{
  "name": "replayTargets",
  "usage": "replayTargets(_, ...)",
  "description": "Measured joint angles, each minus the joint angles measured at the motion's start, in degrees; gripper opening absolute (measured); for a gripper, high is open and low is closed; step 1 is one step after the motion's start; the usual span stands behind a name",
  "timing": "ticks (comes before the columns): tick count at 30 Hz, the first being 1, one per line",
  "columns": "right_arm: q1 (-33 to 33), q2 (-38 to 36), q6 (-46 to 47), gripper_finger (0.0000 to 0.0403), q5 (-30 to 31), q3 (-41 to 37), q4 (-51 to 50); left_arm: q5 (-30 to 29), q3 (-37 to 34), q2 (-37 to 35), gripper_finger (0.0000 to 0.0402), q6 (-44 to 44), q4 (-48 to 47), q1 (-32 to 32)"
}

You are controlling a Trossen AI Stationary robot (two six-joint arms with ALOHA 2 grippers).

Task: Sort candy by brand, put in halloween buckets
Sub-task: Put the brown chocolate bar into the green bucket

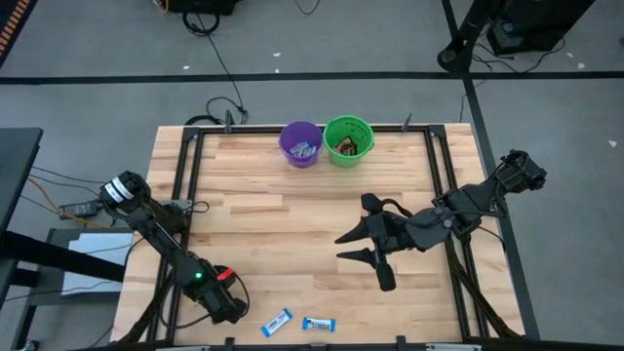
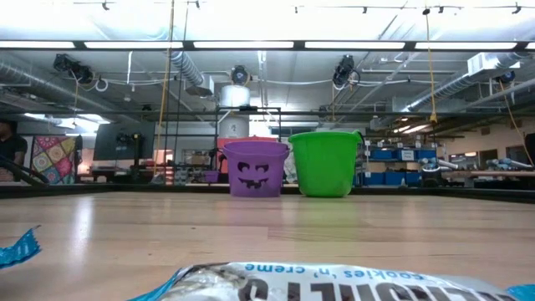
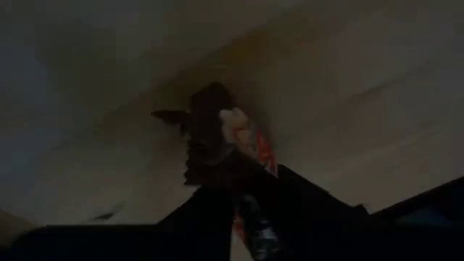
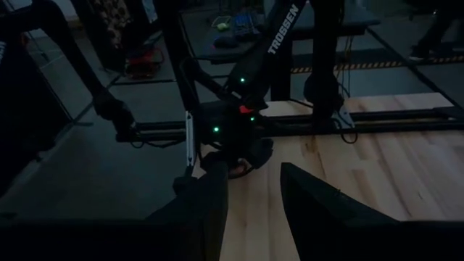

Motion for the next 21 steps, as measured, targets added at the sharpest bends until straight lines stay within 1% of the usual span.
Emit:
replayTargets(3,-0.3,0.0,-0.1,0.0139,0.0,0.0,0.1,-0.1,0.0,0.0,0.0055,1.4,0.3,0.0)
replayTargets(6,-0.6,0.0,-0.6,0.0139,0.0,0.0,0.7,-1.3,0.0,0.0,0.0032,2.5,1.5,0.1)
replayTargets(9,-1.3,0.0,-1.8,0.0139,0.0,0.0,2.4,-3.7,0.0,0.0,0.003,3.7,2.9,0.3)
replayTargets(11,-1.9,0.0,-2.3,0.0139,0.0,0.0,3.4,-5.2,0.0,0.0,0.0038,5.0,3.5,0.9)
replayTargets(16,-2.8,0.0,-2.5,0.0139,0.0,0.0,3.8,-8.0,0.0,0.0,0.0045,11.3,5.0,4.8)
replayTargets(21,-3.7,0.0,-2.5,0.0139,-0.4,0.0,3.8,-15.9,0.1,-0.7,0.0037,20.7,10.6,10.8)
